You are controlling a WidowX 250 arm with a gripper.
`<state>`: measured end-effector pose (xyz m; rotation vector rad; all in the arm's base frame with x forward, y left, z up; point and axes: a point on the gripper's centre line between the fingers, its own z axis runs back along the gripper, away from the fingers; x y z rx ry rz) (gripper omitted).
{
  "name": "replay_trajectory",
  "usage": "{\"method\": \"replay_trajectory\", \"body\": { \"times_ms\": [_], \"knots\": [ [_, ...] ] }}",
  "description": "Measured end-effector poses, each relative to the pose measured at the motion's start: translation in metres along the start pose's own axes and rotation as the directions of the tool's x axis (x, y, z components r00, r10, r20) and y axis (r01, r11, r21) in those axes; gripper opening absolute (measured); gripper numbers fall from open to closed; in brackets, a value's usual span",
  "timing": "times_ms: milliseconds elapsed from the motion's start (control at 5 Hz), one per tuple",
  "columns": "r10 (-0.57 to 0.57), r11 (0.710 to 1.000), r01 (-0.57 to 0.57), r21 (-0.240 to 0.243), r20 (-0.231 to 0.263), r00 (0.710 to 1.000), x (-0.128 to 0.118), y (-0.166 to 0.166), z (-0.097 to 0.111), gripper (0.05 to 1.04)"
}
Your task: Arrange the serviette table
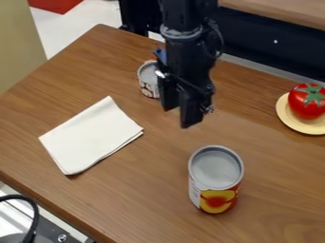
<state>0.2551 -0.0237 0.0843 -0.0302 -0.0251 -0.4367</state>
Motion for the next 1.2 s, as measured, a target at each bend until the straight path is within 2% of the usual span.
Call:
{"method": "replay_trajectory", "body": {
  "times_ms": [200,1200],
  "knots": [
    [0.001,1.000,-0.001,0.002,0.008,1.000,0.0005,-0.0001,0.0016,0.977],
    [0.001,1.000,-0.001,0.001,0.006,1.000,0.0005,-0.0001,0.0012,0.997]
  ]
}}
